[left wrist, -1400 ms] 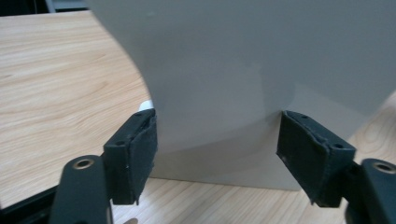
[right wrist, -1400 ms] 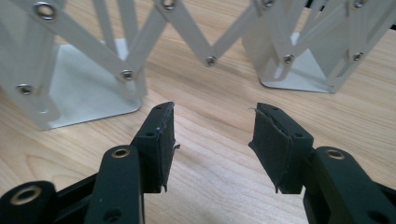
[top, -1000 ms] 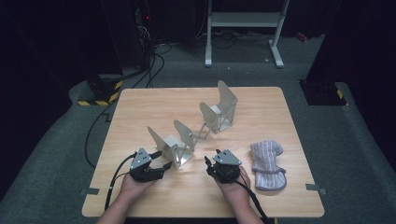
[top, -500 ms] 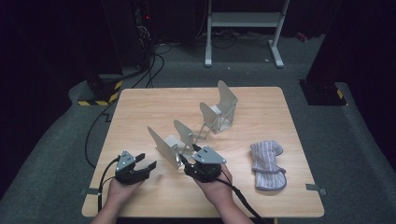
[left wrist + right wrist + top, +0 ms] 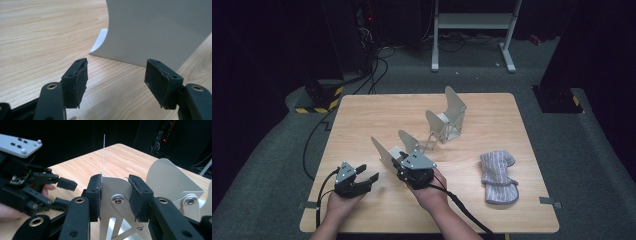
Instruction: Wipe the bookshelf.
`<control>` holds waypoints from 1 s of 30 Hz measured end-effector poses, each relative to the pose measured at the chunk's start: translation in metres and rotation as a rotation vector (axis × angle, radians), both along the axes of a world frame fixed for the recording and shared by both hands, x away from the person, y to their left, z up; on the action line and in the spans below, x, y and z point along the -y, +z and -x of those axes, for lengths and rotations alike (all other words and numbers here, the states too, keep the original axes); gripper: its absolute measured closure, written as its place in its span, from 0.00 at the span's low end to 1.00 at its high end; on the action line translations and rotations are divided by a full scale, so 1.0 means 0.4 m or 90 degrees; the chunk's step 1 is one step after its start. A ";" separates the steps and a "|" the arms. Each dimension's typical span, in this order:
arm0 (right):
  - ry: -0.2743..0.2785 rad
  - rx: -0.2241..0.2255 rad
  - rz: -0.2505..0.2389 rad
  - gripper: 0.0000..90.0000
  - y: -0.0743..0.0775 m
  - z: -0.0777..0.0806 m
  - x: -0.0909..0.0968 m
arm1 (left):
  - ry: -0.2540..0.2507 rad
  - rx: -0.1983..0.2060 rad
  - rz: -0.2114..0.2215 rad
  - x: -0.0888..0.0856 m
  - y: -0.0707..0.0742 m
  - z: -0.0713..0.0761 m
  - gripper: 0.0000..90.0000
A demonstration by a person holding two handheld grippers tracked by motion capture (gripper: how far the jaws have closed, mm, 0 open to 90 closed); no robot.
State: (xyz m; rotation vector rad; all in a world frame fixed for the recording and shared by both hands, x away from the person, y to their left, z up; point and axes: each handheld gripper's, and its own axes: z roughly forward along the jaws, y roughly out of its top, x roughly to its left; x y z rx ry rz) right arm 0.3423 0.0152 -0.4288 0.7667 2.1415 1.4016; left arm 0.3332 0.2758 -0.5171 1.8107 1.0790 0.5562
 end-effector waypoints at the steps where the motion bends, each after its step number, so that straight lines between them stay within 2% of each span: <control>1: 0.001 0.001 0.000 0.71 0.000 0.006 0.008 | -0.013 0.001 0.009 0.004 0.002 0.002 0.37; 4: 0.003 0.001 -0.004 0.71 -0.001 0.020 0.028 | -0.028 0.006 0.018 0.011 0.004 0.005 0.35; 5: 0.003 0.004 -0.006 0.71 -0.003 0.037 0.053 | -0.043 0.009 0.029 0.022 0.007 0.008 0.35; 7: -0.002 0.008 -0.006 0.69 -0.005 0.052 0.080 | -0.053 0.010 0.031 0.030 0.007 0.010 0.34; 9: -0.014 0.017 -0.004 0.68 -0.008 0.067 0.105 | -0.079 0.014 0.031 0.059 0.007 0.012 0.34; 10: -0.014 0.017 -0.004 0.68 -0.008 0.067 0.105 | -0.079 0.014 0.031 0.059 0.007 0.012 0.34; 13: -0.042 0.025 0.006 0.65 -0.018 0.081 0.142 | -0.103 0.014 0.032 0.103 0.007 0.007 0.34; 17: -0.066 0.020 0.007 0.60 -0.034 0.084 0.172 | -0.117 0.014 0.044 0.133 0.008 -0.008 0.35; 20: -0.082 0.018 0.015 0.59 -0.041 0.084 0.181 | -0.122 0.021 0.038 0.146 0.008 -0.016 0.35; 21: -0.099 0.022 0.019 0.59 -0.043 0.085 0.187 | -0.125 0.023 0.038 0.156 0.009 -0.025 0.35; 24: -0.111 0.017 0.019 0.60 -0.046 0.085 0.193 | -0.128 0.026 0.035 0.162 0.008 -0.034 0.35; 25: -0.141 0.016 0.026 0.60 -0.052 0.082 0.197 | -0.129 0.027 0.039 0.165 0.007 -0.037 0.36; 26: -0.141 0.016 0.026 0.60 -0.052 0.082 0.197 | -0.130 0.028 0.043 0.167 0.006 -0.040 0.36; 28: -0.148 -0.003 0.015 0.59 -0.058 0.077 0.204 | -0.135 0.031 0.044 0.171 0.007 -0.044 0.36; 30: -0.150 -0.002 0.024 0.58 -0.064 0.083 0.203 | -0.140 0.037 0.045 0.176 0.009 -0.045 0.38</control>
